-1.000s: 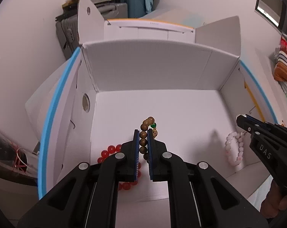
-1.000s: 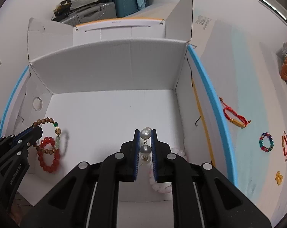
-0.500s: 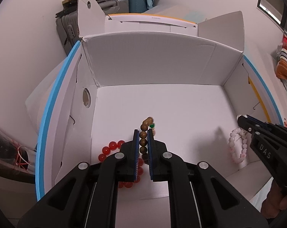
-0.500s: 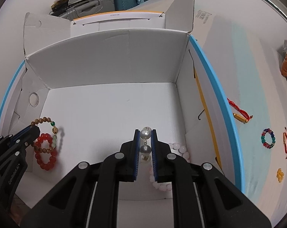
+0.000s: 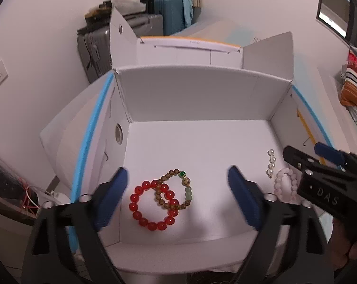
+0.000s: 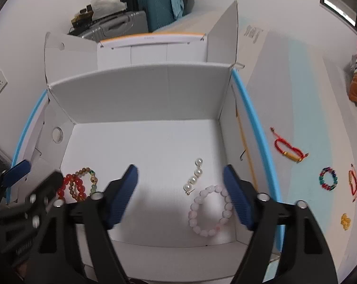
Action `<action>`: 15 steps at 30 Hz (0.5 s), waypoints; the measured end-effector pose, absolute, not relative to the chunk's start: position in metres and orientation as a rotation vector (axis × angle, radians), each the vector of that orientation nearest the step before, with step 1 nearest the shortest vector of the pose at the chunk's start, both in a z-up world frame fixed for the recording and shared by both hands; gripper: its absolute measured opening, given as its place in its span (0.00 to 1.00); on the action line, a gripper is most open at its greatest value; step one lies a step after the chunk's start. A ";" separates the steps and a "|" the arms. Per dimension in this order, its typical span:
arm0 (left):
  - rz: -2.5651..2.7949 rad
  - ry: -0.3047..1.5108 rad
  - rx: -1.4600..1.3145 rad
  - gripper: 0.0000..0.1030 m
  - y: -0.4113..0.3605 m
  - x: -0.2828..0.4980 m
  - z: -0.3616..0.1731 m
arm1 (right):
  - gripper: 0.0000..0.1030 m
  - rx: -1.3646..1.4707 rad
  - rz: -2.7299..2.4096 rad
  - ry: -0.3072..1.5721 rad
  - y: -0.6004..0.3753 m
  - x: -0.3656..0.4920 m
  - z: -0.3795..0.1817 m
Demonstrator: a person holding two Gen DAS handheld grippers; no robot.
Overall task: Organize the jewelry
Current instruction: 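Lower both held items into the white box and open both tools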
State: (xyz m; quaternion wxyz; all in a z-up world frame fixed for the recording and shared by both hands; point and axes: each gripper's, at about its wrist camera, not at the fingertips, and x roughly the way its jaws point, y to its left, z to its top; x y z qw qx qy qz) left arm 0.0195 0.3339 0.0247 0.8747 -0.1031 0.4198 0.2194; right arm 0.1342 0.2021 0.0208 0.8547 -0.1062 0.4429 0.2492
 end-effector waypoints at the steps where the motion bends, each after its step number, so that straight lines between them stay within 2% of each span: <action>1: 0.463 0.862 -0.203 0.89 0.331 0.016 0.028 | 0.77 -0.224 0.522 0.921 0.201 0.133 0.023; 3: 0.474 0.848 -0.189 0.94 0.329 0.013 0.032 | 0.82 -0.225 0.517 0.900 0.198 0.130 0.029; 8: 0.475 0.821 -0.182 0.94 0.320 0.006 0.041 | 0.92 -0.212 0.497 0.854 0.186 0.126 0.041; 15: 0.458 0.780 -0.161 0.94 0.297 0.004 0.054 | 0.93 -0.182 0.446 0.806 0.151 0.124 0.059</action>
